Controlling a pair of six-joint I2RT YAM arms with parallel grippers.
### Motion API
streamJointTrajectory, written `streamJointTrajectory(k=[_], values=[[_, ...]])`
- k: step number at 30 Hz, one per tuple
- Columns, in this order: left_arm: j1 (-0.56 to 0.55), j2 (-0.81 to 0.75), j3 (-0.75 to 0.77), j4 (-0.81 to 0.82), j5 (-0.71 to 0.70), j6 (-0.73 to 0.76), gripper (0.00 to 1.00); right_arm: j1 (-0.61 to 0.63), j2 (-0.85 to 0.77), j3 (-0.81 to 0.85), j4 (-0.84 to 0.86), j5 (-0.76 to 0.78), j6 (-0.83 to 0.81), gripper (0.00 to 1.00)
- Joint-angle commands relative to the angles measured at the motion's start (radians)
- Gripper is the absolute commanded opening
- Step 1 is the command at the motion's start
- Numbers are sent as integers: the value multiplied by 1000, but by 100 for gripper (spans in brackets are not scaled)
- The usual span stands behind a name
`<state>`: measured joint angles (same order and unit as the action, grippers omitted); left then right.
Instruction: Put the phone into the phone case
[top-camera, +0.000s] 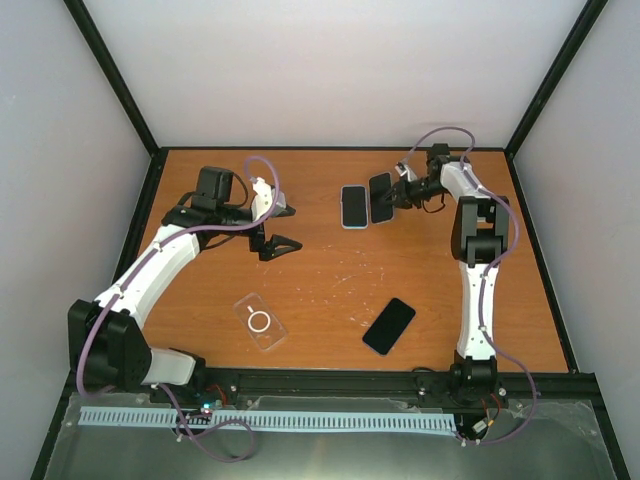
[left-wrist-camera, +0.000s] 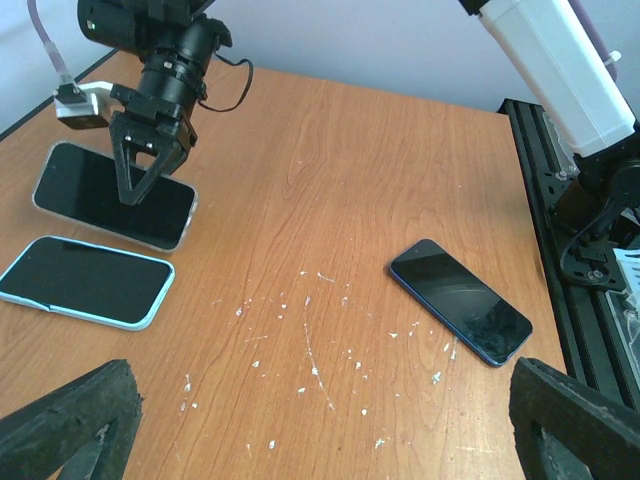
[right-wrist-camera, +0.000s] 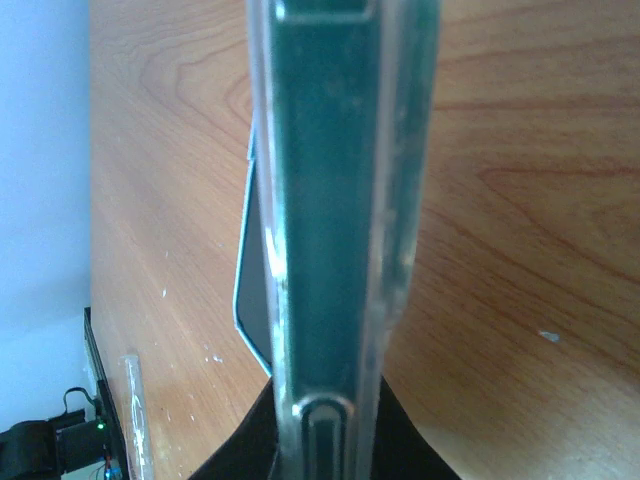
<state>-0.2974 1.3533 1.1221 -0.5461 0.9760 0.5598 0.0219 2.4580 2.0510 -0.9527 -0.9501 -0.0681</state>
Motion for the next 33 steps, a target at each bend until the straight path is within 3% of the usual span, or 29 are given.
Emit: streamJointTrajectory(k=[1,8,14,20,26,33], values=[[1,3,38,16,11,-10,100,-5,45,61,-65,-72,25,3],[1,3,35,19,14,-13,100,-10,85,63,-40,-63,71,6],[1,2,30,18,17,-10,100,-11,104,73,0,-52,110,25],[1,5,27,20,14,-10,100,-11,103,77,27,-15,124,30],[1,9,28,21,-1,-10,100,-10,76,69,18,21,103,48],[1,7,24,41,-157,-34,100,-11,17,33,6,117,68,64]])
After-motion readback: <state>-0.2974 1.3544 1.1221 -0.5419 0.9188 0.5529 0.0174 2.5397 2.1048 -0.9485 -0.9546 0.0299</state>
